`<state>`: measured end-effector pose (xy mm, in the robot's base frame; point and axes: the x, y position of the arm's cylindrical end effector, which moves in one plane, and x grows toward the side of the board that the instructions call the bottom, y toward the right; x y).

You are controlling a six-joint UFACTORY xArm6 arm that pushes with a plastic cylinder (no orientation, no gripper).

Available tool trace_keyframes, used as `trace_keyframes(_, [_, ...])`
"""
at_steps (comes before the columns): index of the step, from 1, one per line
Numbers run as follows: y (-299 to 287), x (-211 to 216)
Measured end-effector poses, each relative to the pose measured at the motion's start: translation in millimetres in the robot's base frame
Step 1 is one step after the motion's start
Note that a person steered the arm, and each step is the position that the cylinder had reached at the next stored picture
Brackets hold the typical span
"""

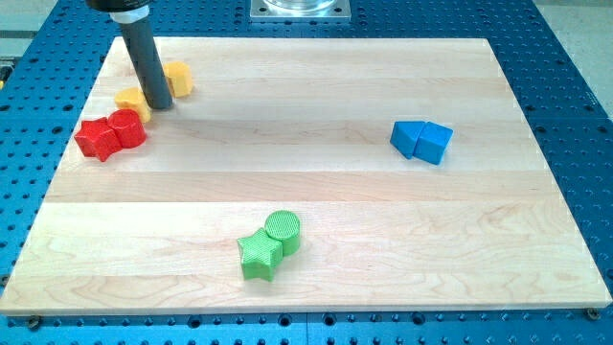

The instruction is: Slide the hexagon near to the red circle

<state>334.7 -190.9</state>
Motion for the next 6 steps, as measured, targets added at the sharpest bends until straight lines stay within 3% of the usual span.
trace_keyframes(1, [-40, 5])
trace_keyframes(2, [-39, 21])
trace_keyframes(3, [44, 24])
trace_keyframes(4, [112, -12])
trace_keyframes(5, [85, -61])
trace_keyframes(6, [27, -58])
